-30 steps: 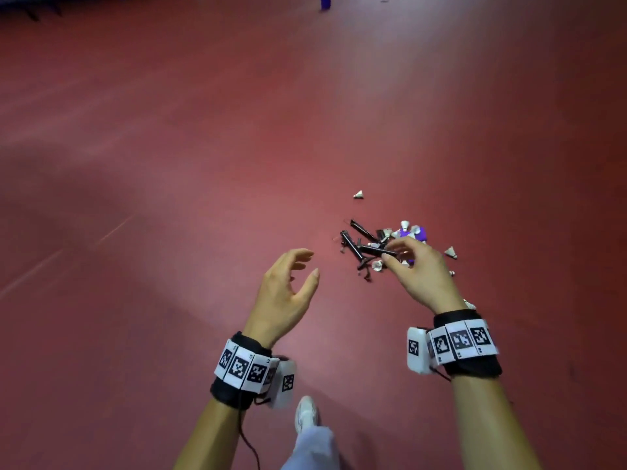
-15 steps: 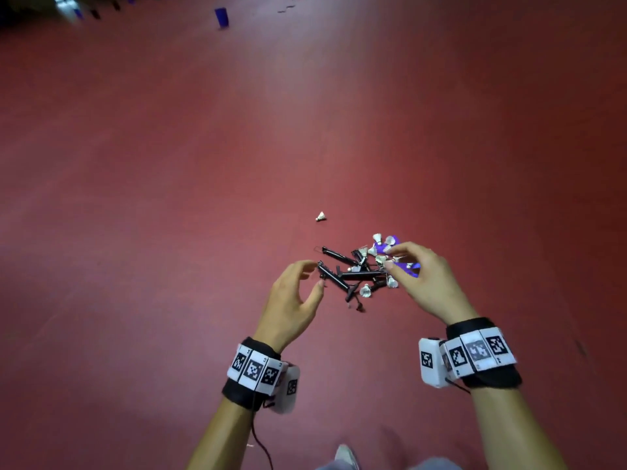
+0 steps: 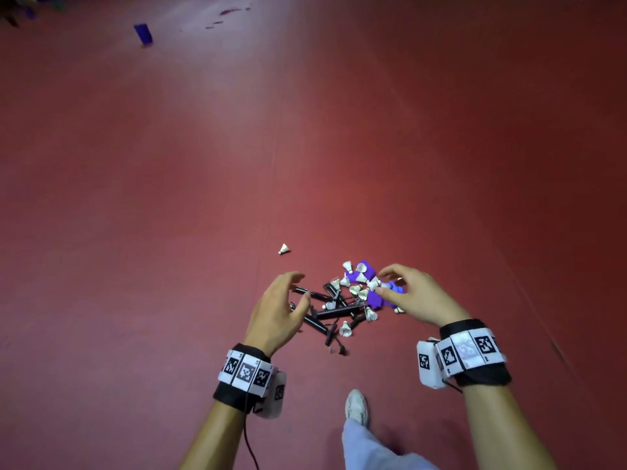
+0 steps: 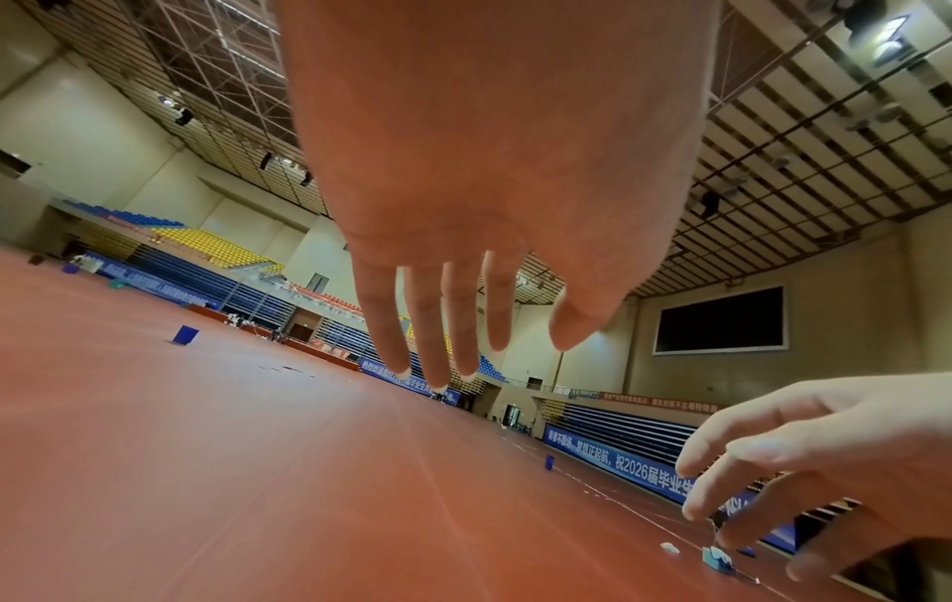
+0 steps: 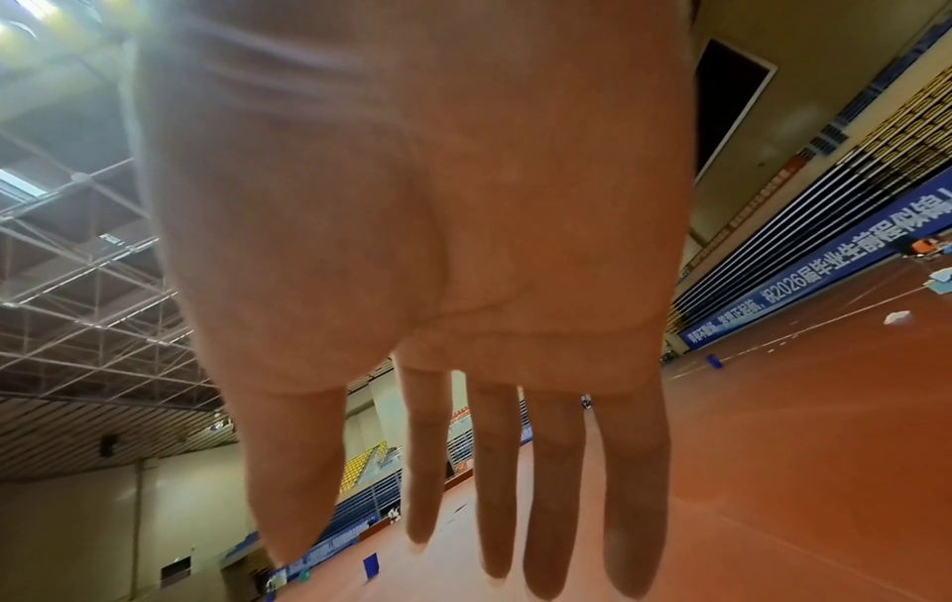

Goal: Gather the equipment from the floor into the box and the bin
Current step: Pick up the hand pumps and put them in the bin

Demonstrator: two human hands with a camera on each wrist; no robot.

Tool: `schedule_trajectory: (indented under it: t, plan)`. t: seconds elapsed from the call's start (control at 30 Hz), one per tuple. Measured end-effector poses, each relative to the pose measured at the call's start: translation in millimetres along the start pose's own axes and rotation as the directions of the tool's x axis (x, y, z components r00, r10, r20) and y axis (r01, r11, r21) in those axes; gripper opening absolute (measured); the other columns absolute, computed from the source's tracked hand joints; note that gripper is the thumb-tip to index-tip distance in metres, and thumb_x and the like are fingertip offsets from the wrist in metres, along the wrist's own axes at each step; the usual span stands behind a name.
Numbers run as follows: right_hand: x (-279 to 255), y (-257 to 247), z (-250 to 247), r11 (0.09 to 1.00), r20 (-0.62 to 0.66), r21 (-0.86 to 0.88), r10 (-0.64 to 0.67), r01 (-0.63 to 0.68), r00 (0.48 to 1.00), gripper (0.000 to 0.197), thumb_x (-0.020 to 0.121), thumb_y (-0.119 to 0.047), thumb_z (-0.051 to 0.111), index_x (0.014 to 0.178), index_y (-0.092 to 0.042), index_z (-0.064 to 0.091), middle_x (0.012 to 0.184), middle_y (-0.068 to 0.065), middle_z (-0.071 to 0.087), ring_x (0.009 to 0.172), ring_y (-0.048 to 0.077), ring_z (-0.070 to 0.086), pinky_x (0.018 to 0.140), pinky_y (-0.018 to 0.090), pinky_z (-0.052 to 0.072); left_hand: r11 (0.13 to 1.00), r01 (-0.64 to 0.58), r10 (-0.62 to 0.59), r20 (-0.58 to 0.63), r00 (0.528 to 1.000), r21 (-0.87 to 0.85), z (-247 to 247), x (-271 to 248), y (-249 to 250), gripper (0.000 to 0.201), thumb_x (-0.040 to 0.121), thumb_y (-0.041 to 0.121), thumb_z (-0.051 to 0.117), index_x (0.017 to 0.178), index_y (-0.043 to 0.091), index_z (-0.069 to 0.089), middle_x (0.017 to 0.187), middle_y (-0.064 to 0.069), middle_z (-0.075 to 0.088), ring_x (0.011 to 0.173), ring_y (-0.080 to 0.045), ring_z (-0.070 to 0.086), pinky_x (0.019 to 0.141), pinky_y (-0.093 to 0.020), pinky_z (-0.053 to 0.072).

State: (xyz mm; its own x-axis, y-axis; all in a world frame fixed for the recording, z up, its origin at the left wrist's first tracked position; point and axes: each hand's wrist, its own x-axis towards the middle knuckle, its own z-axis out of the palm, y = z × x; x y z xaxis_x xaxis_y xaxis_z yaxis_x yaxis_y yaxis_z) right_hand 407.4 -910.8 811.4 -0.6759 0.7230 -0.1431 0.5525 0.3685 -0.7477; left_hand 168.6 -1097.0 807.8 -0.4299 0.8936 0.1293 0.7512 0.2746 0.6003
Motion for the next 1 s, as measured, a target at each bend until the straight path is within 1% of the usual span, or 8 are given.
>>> schedule_trajectory:
  t: [0.17, 0.27, 0.5, 0.57, 0.67, 0.77, 0.83, 1.0]
  plan:
    - [116.6, 4.1, -23.7, 0.997, 0.017, 0.027, 0.067, -0.068, 0.998, 0.037, 0.091, -0.043, 0.075, 0.123, -0.028, 0.064, 0.126, 0.0, 0.066, 0.119, 0.018, 0.062, 0.105, 0.04, 0.049, 0.994, -0.034, 0.032, 0.022, 0.999, 0.108, -20.8, 106.3, -21.7, 0.043, 0.101, 0.042, 0.059, 0.14, 0.024, 0.053, 0.138, 0.007, 0.06, 0.122, -0.005, 0.056, 0.103, -0.029, 0.05]
    - [173.2, 15.5, -31.2, 0.993, 0.014, 0.013, 0.12, -0.12, 0.993, 0.044, 0.091, -0.047, 0.073, 0.128, -0.026, 0.061, 0.132, 0.003, 0.062, 0.122, 0.02, 0.06, 0.104, 0.039, 0.05, 0.981, -0.071, 0.061, 0.062, 0.996, 0.178, -30.0, 169.8, -38.1, 0.043, 0.101, 0.04, 0.06, 0.139, 0.022, 0.054, 0.138, 0.005, 0.061, 0.122, -0.008, 0.058, 0.103, -0.03, 0.05]
    - [255.4, 66.2, 0.5, 0.954, 0.086, -0.163, 0.267, -0.251, 0.96, 0.047, 0.093, -0.041, 0.072, 0.131, -0.017, 0.058, 0.127, 0.009, 0.065, 0.118, 0.027, 0.061, 0.1, 0.037, 0.048, 0.916, -0.167, 0.079, 0.244, 0.967, 0.364, -10.3, 312.6, -101.8, 0.044, 0.098, 0.041, 0.057, 0.136, 0.019, 0.053, 0.13, -0.001, 0.063, 0.114, -0.019, 0.063, 0.097, -0.041, 0.055]
    - [274.6, 82.1, 26.4, 0.933, 0.129, -0.248, 0.299, -0.261, 0.946, 0.046, 0.093, -0.04, 0.07, 0.132, -0.018, 0.057, 0.129, 0.009, 0.063, 0.12, 0.028, 0.059, 0.1, 0.035, 0.047, 0.86, -0.21, 0.02, 0.379, 0.925, 0.466, 15.6, 346.2, -131.4, 0.048, 0.098, 0.041, 0.057, 0.139, 0.017, 0.05, 0.134, -0.005, 0.061, 0.117, -0.025, 0.061, 0.099, -0.042, 0.053]
    - [298.5, 116.0, 77.4, 0.899, 0.231, -0.347, 0.358, -0.267, 0.905, 0.042, 0.093, -0.037, 0.066, 0.13, -0.02, 0.057, 0.127, 0.006, 0.064, 0.121, 0.027, 0.06, 0.097, 0.033, 0.047, 0.763, -0.302, -0.091, 0.557, 0.825, 0.572, 70.2, 383.7, -189.2, 0.052, 0.098, 0.039, 0.057, 0.142, 0.013, 0.045, 0.139, -0.01, 0.056, 0.124, -0.031, 0.057, 0.104, -0.046, 0.049]
    - [324.9, 179.5, 138.1, 0.871, 0.319, -0.391, 0.431, -0.297, 0.844, 0.035, 0.092, -0.036, 0.067, 0.123, -0.02, 0.061, 0.12, 0.002, 0.067, 0.11, 0.021, 0.062, 0.088, 0.028, 0.045, 0.65, -0.404, -0.181, 0.647, 0.74, 0.643, 145.2, 402.9, -268.1, 0.051, 0.099, 0.035, 0.057, 0.143, 0.012, 0.044, 0.139, -0.011, 0.054, 0.126, -0.031, 0.055, 0.106, -0.045, 0.047]
    - [342.3, 235.4, 177.8, 0.844, 0.357, -0.433, 0.483, -0.317, 0.8, 0.036, 0.094, -0.034, 0.066, 0.126, -0.018, 0.059, 0.12, 0.002, 0.067, 0.109, 0.021, 0.062, 0.087, 0.028, 0.043, 0.608, -0.46, -0.196, 0.684, 0.703, 0.648, 204.6, 406.1, -324.6, 0.054, 0.098, 0.035, 0.058, 0.145, 0.013, 0.043, 0.141, -0.01, 0.053, 0.128, -0.031, 0.054, 0.106, -0.044, 0.046]
    - [387.1, 374.0, 283.9, 0.772, 0.374, -0.528, 0.586, -0.354, 0.719, 0.046, 0.096, -0.034, 0.062, 0.139, -0.02, 0.052, 0.135, 0.009, 0.063, 0.127, 0.031, 0.059, 0.102, 0.036, 0.048, 0.627, -0.467, -0.274, 0.737, 0.618, 0.624, 342.1, 388.9, -470.3, 0.061, 0.098, 0.033, 0.057, 0.151, 0.013, 0.036, 0.149, -0.01, 0.045, 0.135, -0.032, 0.048, 0.11, -0.044, 0.04]
